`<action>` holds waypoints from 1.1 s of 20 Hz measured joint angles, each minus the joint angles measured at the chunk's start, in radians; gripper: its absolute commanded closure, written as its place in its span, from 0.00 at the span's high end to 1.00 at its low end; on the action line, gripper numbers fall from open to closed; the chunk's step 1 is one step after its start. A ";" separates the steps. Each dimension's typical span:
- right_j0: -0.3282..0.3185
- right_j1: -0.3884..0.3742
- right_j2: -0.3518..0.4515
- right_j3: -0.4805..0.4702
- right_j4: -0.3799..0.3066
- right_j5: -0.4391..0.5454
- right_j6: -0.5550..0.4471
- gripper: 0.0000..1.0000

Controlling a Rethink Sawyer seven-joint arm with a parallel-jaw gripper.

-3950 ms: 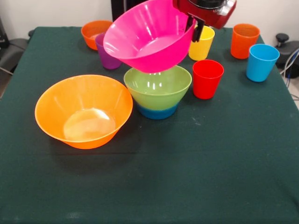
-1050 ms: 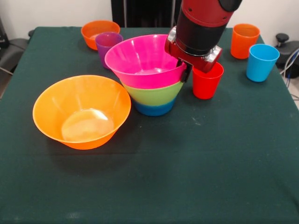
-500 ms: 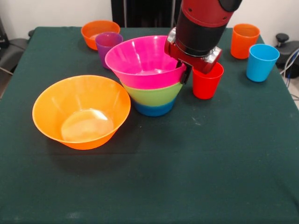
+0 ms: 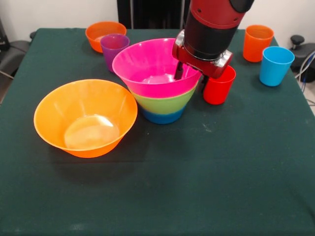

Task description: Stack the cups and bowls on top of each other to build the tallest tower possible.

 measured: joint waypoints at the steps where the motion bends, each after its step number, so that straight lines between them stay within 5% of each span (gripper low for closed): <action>1: 0.000 0.000 0.000 0.001 0.000 -0.002 0.000 1.00; 14: -0.003 -0.005 0.000 0.017 0.000 -0.012 0.000 1.00; 22: -0.010 -0.100 0.000 0.050 0.000 0.028 0.000 1.00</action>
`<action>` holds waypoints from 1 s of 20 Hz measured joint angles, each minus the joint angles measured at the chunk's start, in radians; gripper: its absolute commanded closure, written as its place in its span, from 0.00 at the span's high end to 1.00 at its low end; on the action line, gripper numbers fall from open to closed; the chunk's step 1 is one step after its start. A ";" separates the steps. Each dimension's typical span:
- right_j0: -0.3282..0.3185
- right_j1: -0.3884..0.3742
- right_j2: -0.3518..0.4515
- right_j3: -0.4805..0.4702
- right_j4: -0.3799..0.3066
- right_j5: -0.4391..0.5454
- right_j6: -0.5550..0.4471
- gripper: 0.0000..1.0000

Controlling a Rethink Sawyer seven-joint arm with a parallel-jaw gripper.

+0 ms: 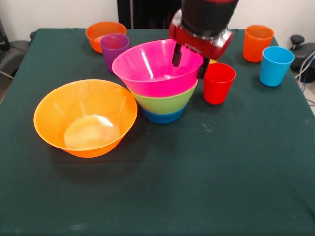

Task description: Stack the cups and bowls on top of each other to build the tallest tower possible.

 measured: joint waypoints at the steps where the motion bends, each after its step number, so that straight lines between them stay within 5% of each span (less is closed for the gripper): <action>1: -0.001 -0.015 0.000 0.001 0.000 0.010 0.000 1.00; 9: -0.043 -0.147 0.004 0.004 0.000 0.090 0.000 1.00; 20: -0.097 -0.181 0.016 0.004 -0.002 0.107 0.000 1.00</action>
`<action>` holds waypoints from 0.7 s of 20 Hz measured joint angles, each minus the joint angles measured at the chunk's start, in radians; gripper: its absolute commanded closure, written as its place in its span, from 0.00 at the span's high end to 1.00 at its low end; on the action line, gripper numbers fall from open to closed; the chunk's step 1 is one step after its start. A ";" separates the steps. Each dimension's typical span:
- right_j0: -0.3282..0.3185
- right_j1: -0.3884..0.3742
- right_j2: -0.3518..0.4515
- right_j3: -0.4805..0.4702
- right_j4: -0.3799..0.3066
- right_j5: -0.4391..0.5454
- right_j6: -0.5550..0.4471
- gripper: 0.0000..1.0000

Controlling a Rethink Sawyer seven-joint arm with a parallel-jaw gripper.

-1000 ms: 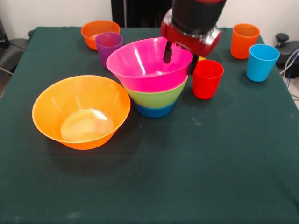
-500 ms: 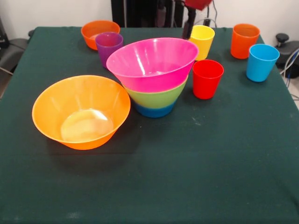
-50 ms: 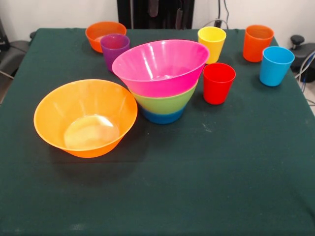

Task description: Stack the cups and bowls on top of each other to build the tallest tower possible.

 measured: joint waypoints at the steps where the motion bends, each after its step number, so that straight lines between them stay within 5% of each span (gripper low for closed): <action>1: -0.004 0.002 0.001 0.000 0.000 0.000 0.000 1.00; 14: -0.076 0.026 0.044 -0.020 -0.089 0.000 0.000 1.00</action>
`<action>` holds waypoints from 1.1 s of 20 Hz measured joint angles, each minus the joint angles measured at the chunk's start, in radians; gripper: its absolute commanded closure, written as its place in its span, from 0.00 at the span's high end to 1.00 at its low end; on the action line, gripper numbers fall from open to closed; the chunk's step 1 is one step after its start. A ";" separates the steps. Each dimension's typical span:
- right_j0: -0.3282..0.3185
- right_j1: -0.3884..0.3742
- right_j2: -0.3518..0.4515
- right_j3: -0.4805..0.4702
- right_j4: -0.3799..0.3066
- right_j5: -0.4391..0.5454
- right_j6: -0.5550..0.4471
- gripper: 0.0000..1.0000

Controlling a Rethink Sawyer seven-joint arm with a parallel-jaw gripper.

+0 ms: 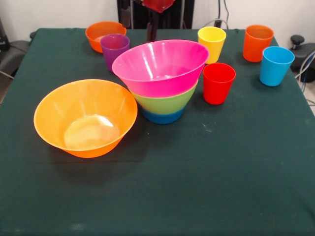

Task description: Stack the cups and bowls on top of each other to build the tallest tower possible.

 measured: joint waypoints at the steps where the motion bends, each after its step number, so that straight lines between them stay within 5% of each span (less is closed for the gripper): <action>1: -0.004 -0.001 0.003 0.000 -0.001 0.000 0.000 1.00; 9: -0.090 -0.039 0.052 0.000 -0.008 0.039 0.000 1.00; 22: -0.138 -0.055 0.105 0.000 -0.066 0.058 0.000 1.00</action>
